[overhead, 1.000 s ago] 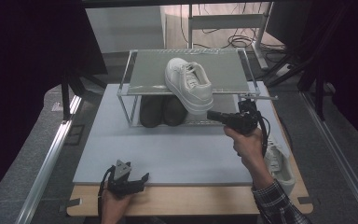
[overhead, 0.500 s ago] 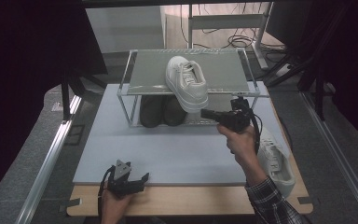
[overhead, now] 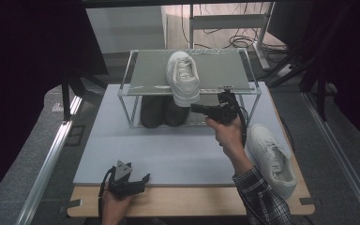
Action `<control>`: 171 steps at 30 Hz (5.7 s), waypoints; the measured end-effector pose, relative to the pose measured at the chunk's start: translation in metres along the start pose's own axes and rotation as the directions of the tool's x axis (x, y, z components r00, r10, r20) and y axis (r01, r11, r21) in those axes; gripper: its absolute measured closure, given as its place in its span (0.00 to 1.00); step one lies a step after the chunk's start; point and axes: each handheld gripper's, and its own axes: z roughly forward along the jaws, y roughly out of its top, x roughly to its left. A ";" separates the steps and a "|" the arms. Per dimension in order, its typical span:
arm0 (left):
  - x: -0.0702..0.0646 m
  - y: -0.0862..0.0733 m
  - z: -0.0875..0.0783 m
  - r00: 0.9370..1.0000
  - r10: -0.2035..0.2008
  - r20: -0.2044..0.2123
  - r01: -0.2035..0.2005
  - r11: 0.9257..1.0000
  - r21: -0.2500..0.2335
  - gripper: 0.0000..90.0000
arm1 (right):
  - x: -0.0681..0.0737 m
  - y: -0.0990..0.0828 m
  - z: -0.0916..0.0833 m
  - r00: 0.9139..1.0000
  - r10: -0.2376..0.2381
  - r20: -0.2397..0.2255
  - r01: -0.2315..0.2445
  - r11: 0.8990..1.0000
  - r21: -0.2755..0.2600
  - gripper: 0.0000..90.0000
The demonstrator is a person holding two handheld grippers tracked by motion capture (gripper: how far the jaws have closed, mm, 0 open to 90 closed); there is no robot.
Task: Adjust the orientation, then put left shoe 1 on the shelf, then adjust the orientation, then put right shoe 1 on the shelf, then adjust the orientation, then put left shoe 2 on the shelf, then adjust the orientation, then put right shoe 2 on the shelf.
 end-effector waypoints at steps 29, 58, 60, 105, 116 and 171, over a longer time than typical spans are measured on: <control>0.000 0.000 0.000 1.000 0.003 0.000 -0.003 1.000 0.003 0.15 | -0.008 0.023 0.049 0.998 0.047 0.039 -0.047 0.999 -0.006 0.99; 0.000 0.000 0.000 1.000 0.006 -0.001 -0.006 1.000 0.005 0.15 | 0.007 0.024 0.070 0.998 -0.040 0.052 0.037 0.998 0.051 0.89; 0.000 0.000 0.000 1.000 0.005 -0.002 -0.005 1.000 0.005 0.15 | 0.009 0.022 0.068 0.995 -0.068 0.066 0.065 0.996 0.058 0.83; 0.000 0.000 0.000 1.000 0.001 -0.003 -0.001 1.000 0.003 0.15 | 0.018 -0.055 0.010 0.859 -0.468 0.208 0.418 0.875 0.244 0.24; -0.001 0.000 0.000 1.000 -0.003 -0.004 0.003 1.000 0.001 0.15 | 0.010 -0.071 -0.007 0.854 -0.475 0.211 0.413 0.866 0.281 0.20; -0.001 0.000 0.000 1.000 -0.002 -0.003 0.002 1.000 0.003 0.15 | -0.059 -0.073 -0.140 0.830 -0.290 0.477 0.159 0.942 0.295 0.99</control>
